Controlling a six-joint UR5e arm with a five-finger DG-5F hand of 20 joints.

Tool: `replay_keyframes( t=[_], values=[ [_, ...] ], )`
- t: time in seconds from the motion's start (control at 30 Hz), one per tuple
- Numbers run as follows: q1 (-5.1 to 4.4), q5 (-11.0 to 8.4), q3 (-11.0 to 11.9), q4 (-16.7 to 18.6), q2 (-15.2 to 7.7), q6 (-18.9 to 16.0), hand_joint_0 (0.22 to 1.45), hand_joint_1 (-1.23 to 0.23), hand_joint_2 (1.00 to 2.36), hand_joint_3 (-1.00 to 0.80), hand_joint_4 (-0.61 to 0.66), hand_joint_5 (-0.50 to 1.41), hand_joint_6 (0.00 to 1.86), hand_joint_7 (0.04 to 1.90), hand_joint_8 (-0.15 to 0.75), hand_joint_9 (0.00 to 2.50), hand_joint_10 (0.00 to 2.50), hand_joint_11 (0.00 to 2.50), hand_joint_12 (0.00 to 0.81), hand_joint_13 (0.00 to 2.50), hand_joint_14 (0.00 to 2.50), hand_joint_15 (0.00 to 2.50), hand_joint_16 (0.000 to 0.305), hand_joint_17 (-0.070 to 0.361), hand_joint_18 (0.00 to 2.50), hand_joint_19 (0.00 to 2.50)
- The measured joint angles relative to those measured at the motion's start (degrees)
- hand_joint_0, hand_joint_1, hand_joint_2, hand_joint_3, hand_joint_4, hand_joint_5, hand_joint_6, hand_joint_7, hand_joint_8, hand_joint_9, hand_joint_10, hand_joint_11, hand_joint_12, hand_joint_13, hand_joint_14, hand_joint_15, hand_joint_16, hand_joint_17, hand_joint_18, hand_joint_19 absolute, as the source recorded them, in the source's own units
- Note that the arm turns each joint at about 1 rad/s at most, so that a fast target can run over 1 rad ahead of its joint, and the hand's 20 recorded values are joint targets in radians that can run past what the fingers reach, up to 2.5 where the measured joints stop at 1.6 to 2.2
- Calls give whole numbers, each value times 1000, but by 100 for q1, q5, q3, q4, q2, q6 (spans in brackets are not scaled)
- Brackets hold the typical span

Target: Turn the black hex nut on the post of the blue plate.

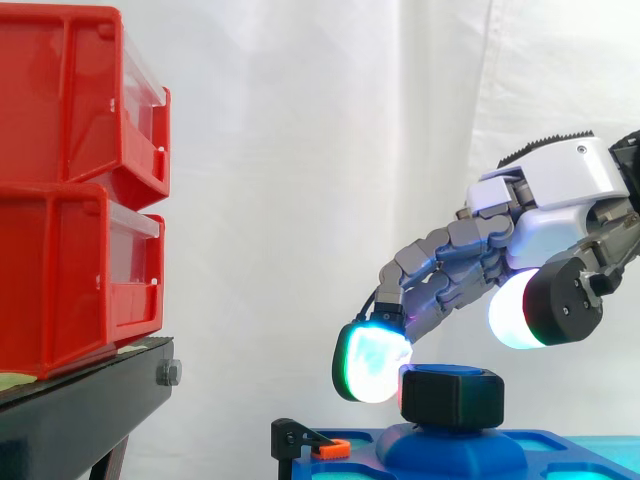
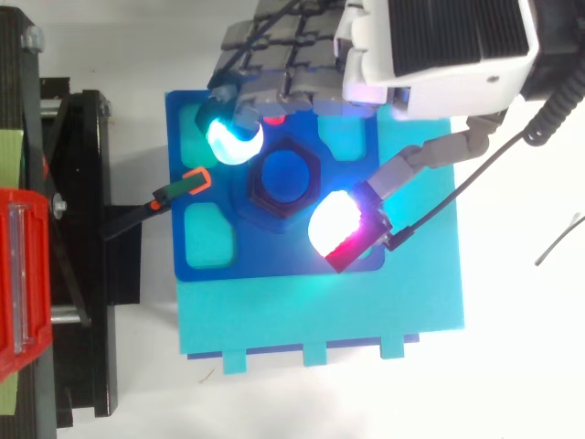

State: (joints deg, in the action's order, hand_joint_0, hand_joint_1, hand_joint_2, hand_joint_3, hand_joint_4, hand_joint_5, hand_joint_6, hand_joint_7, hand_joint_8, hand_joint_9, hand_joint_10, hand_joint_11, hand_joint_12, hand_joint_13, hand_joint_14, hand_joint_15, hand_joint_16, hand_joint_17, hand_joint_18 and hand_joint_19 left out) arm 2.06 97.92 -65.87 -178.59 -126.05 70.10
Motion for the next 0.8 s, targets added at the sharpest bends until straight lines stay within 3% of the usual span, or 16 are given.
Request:
replay_keyframes(
  t=[0.27, 0.4, 0.63, 0.8],
  values=[
    [125, 175, 13, 44, 1, 20, 456, -494, 1000, -500, 245, -180, 502, 835, 286, 398, 1, 0, 397, 332, 0, 12, 53, 119, 198, 175],
    [137, 199, 137, -15, 1, 21, 457, -494, 1000, -500, 246, -181, 503, 834, 286, 398, 1, 0, 398, 332, 0, 15, 53, 119, 198, 176],
    [46, 39, 332, -158, 1, 17, 456, -495, 1000, -500, 245, -181, 503, 837, 287, 400, 1, 0, 397, 332, 1, 15, 53, 119, 198, 177],
    [-104, -191, 348, -82, -3, 13, 457, -495, 1000, -500, 243, -180, 502, 830, 286, 403, 0, 0, 397, 331, 0, 16, 53, 119, 197, 173]
  ],
)
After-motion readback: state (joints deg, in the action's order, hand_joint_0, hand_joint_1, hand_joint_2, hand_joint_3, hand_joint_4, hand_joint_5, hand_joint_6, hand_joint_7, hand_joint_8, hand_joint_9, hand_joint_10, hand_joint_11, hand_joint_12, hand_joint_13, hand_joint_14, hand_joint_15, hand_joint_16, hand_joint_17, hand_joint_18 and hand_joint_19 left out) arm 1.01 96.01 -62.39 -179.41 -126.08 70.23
